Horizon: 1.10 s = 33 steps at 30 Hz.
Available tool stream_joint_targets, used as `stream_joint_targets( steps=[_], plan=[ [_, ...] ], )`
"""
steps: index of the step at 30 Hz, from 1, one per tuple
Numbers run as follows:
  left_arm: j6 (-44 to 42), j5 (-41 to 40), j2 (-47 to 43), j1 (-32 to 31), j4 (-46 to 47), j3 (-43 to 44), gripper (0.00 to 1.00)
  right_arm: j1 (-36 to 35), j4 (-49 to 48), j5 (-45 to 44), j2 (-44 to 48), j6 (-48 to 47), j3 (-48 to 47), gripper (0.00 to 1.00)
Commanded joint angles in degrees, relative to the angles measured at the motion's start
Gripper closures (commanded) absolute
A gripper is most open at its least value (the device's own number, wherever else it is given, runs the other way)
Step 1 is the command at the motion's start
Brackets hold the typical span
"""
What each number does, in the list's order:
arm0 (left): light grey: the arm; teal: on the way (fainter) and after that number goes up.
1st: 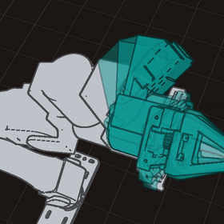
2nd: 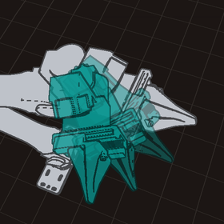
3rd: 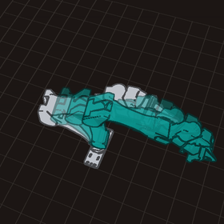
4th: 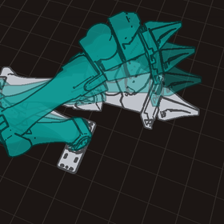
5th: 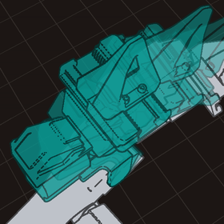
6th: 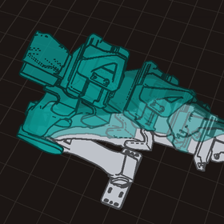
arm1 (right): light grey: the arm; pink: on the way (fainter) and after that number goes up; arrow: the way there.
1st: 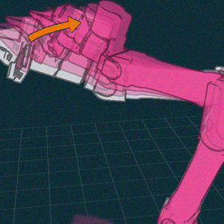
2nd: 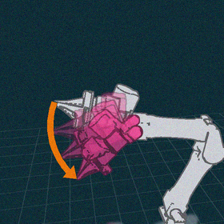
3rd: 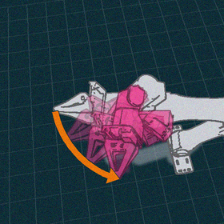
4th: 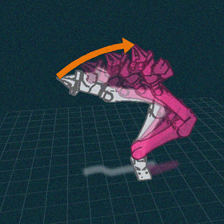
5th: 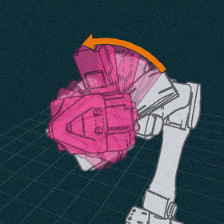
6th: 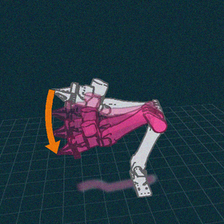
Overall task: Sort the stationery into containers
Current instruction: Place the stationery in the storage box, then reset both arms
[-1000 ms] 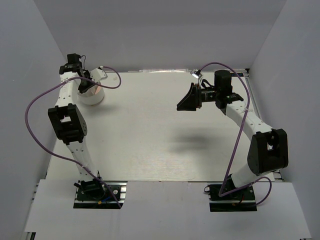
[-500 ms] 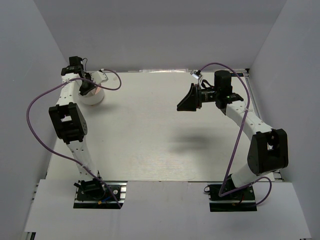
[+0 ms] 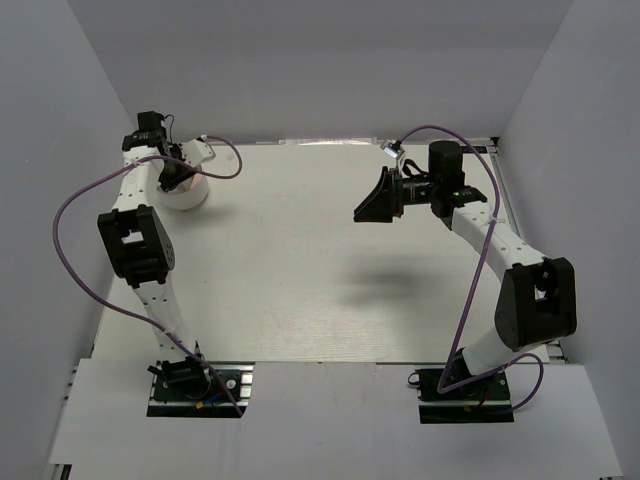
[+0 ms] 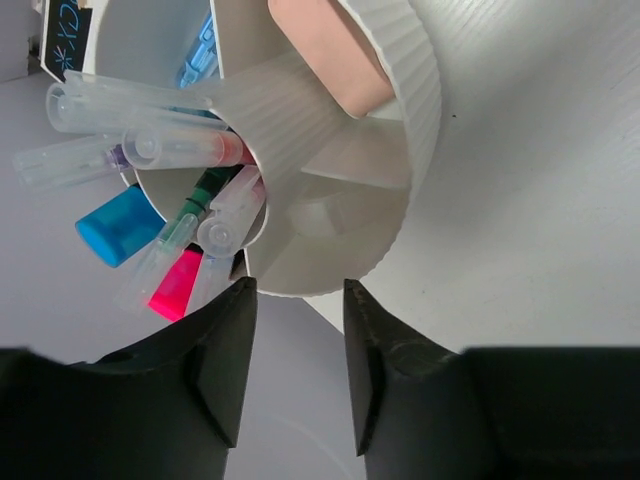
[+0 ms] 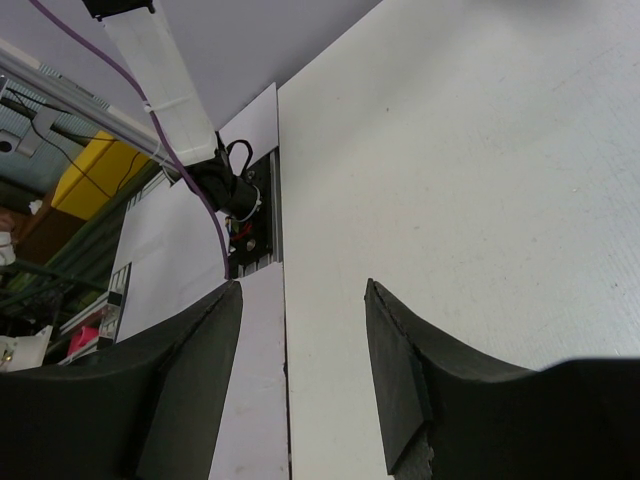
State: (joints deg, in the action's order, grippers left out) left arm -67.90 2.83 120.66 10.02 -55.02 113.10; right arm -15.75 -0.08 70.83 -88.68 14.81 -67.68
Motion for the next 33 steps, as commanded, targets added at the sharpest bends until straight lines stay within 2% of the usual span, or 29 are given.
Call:
stream_joint_targets(
  steps=[1,5,7,9,10,11,12,14,15,16,18,19,20,22,27,29,33],
  plan=[
    [0.66,3.05,-3.15,0.26,0.1,2.39,0.51,0.28,-0.28,0.36,0.79,-0.22,0.44,0.42],
    [1.98,9.11,-6.3,0.26,-2.62,5.02,0.57,0.28,2.97,-1.12,1.67,-2.93,-0.34,0.43],
    [2.94,14.91,-10.87,0.26,-3.51,4.59,0.55,0.45,6.82,-3.75,2.46,-6.45,-0.87,0.43],
    [8.81,17.98,-16.21,-0.35,-2.64,2.4,0.51,0.54,9.29,-6.13,3.34,-9.34,-1.66,0.43],
    [11.97,17.39,-17.46,-0.96,-2.28,2.22,0.45,1.06,10.7,-8.58,3.69,-9.53,-1.67,0.42],
    [18.87,17.91,-18.43,-0.97,-3.24,2.74,0.42,1.51,11.23,-9.38,3.78,-9.71,-1.49,0.42],
    [22.6,23.05,-17.66,-1.49,-5.33,6.66,0.4,1.77,11.76,-10.44,4.3,-9.97,-1.4,0.41],
    [32.59,28.17,-15.64,-1.5,-11.67,10.63,0.2,3.53,14.3,-15.44,5.18,-10.67,-1.4,0.37],
    [36.83,30.63,-13.89,-1.5,-12.64,12.57,0.05,4.05,15.27,-18.33,6.41,-11.29,-1.49,0.3],
    [40.35,36.4,-13.61,-1.5,-13.17,12.24,0.02,5.28,16.41,-24.01,7.11,-12.86,-1.66,0.25],
    [49.76,41.97,-14.05,-1.5,-11.17,9.18,0.02,7.56,19.58,-29.32,9.39,-14.54,-1.75,0.18],
    [53.8,43.82,-16.31,-2.11,-5.33,3.07,0.02,8.27,20.46,-33.52,10.28,-16.89,-1.41,0.15],
    [60.8,44.19,-18.08,-2.11,-1.44,-1.0,0.02,9.76,21.86,-35.48,11.33,-17.61,-1.14,0.13],
    [63.67,41.84,-23.94,-3.16,6.11,-11.34,0.02,11.96,22.75,-39.88,14.75,-19.02,1.05,0.11],
    [65.88,29.71,-33.46,-3.17,11.69,-24.49,0.02,18.11,22.49,-42.96,23.79,-19.82,9.66,0.11],
    [65.17,28.03,-37.77,-3.17,13.97,-30.9,0.02,19.78,22.14,-42.62,26.96,-20.17,13.88,0.11],
    [64.65,27.75,-41.47,-3.17,15.38,-35.75,0.02,21.98,22.05,-41.04,29.27,-19.56,16.7,0.11]
  ],
)
